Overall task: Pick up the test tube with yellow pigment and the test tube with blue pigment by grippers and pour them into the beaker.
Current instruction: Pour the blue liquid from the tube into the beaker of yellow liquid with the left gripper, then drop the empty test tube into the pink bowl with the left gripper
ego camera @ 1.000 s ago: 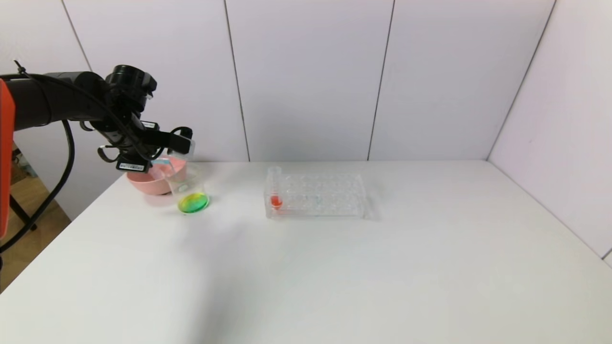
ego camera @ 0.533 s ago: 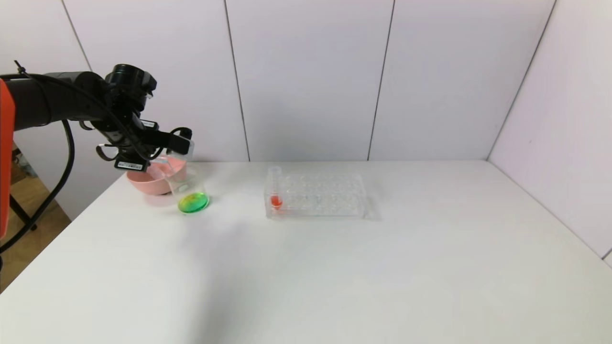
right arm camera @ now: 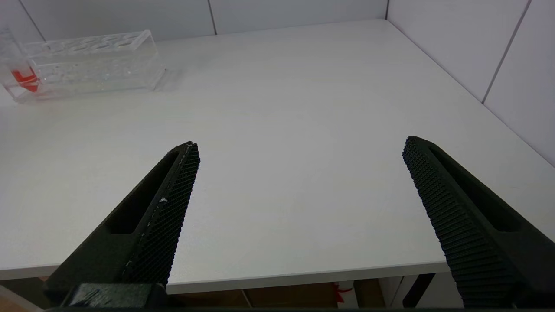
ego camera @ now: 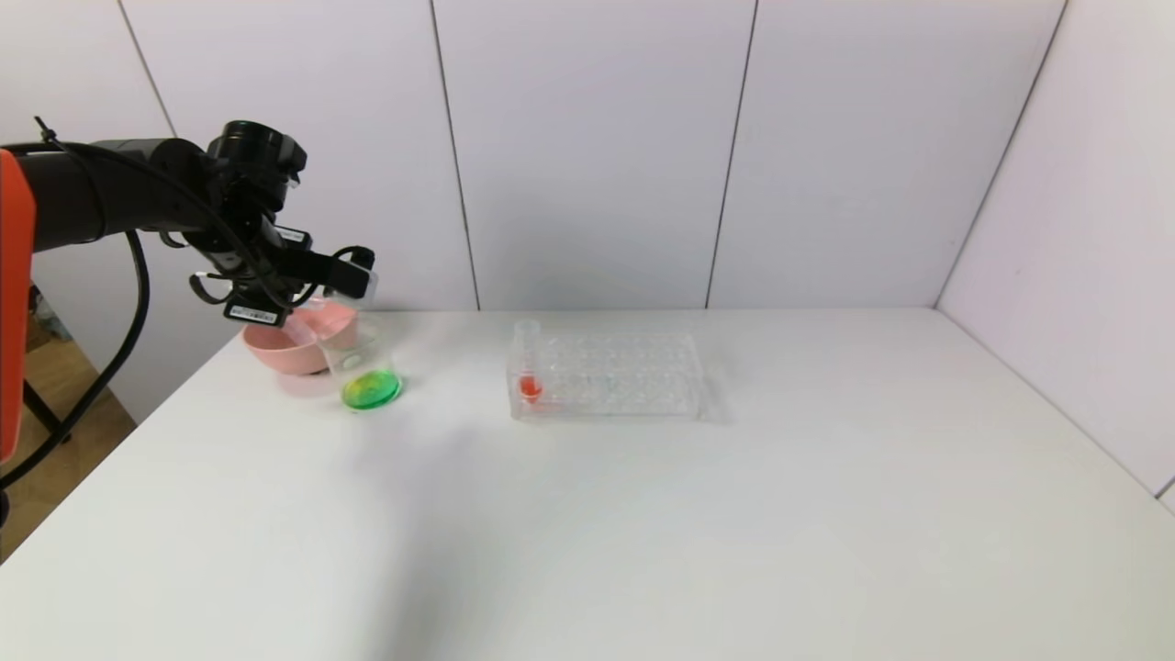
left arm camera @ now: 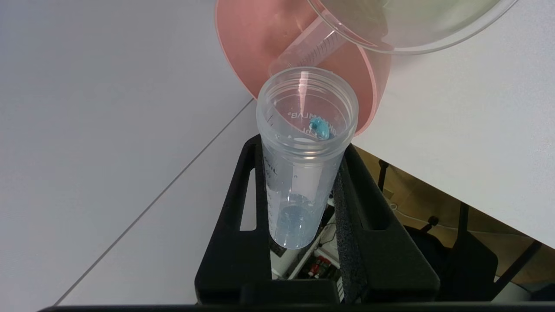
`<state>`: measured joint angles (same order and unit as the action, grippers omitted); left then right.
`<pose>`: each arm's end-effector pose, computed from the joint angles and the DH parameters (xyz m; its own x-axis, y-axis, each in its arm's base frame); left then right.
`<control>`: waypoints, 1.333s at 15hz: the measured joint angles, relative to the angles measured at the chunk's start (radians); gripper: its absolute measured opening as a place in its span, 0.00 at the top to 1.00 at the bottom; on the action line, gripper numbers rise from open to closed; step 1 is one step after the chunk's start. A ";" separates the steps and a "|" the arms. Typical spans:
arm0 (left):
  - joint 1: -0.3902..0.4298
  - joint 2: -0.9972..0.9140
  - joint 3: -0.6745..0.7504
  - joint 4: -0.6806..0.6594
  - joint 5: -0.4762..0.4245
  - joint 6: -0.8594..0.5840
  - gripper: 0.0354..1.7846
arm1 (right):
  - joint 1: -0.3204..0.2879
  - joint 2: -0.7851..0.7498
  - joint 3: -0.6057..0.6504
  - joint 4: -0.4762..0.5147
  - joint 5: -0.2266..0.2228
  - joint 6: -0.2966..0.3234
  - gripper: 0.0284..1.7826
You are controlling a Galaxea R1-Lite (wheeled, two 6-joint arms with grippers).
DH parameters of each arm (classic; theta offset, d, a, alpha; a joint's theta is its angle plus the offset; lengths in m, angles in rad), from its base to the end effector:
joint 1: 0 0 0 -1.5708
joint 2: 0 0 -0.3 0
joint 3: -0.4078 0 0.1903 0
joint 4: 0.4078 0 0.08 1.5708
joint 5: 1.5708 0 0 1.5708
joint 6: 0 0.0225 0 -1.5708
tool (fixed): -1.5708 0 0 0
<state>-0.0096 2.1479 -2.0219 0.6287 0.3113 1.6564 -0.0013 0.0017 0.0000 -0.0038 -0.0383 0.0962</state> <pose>0.4204 0.0029 0.2349 0.6964 0.2996 -0.6521 0.7008 -0.0881 0.7079 -0.0227 -0.0008 0.0759 0.9992 -0.0396 0.0021 0.0392 0.9946 0.0961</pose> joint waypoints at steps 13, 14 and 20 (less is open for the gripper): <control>0.039 -0.047 0.022 -0.010 -0.300 -0.556 0.77 | 0.000 0.000 0.000 0.000 0.000 0.000 0.04; 0.046 -0.058 0.029 -0.015 -0.361 -0.673 0.77 | 0.000 0.000 0.000 0.000 0.000 0.000 0.04; 0.086 -0.113 0.127 -0.310 -0.491 -1.334 0.77 | 0.000 0.000 0.000 0.000 0.000 0.000 0.04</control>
<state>0.0768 2.0353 -1.8949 0.3185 -0.1794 0.3221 -0.0013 0.0017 0.0000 -0.0038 -0.0383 0.0962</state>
